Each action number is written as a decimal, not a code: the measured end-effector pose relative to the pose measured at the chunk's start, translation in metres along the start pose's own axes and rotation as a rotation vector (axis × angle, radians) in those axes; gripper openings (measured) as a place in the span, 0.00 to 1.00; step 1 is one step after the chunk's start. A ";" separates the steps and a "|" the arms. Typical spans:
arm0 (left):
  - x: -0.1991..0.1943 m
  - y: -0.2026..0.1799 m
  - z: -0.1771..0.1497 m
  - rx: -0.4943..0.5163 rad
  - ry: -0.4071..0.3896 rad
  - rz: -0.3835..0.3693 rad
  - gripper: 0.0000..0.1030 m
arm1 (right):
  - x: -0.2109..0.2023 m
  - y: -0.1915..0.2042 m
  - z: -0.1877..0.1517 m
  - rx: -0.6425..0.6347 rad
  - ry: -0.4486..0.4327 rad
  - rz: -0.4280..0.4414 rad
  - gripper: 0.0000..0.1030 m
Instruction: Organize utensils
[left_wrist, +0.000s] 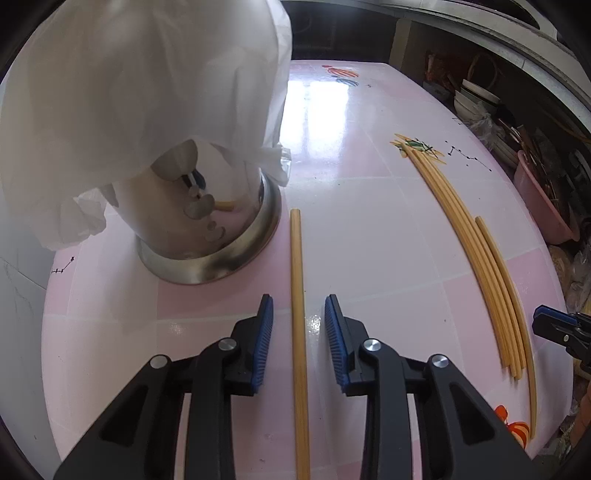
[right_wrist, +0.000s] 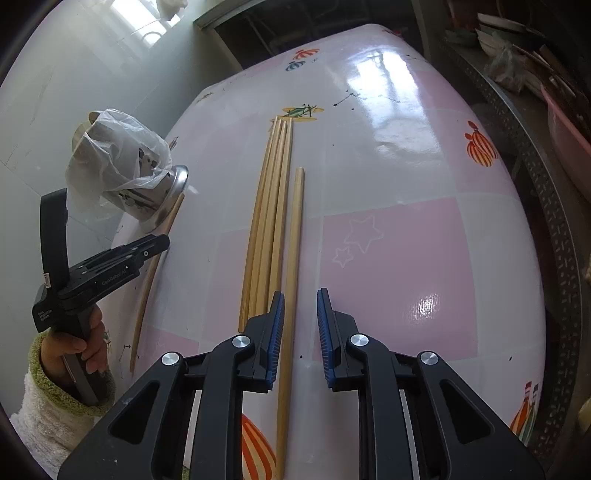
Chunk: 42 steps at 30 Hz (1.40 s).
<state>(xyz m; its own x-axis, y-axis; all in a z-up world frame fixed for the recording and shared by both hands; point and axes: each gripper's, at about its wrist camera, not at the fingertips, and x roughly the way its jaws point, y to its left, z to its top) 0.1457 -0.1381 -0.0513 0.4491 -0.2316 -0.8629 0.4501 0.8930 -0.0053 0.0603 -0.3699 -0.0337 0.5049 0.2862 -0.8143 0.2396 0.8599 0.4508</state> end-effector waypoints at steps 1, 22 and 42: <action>0.000 -0.001 -0.002 0.006 -0.006 0.014 0.22 | 0.000 -0.001 0.001 0.003 -0.005 0.000 0.18; -0.028 0.020 -0.048 -0.048 -0.024 0.022 0.06 | 0.024 0.025 0.045 -0.096 -0.042 -0.133 0.19; -0.037 0.024 -0.061 -0.119 -0.005 -0.112 0.06 | 0.041 0.023 0.046 -0.137 0.007 -0.218 0.05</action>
<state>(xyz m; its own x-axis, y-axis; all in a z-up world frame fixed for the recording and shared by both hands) 0.0934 -0.0845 -0.0506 0.4052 -0.3339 -0.8510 0.4033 0.9007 -0.1614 0.1245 -0.3581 -0.0395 0.4478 0.0900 -0.8896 0.2276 0.9507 0.2108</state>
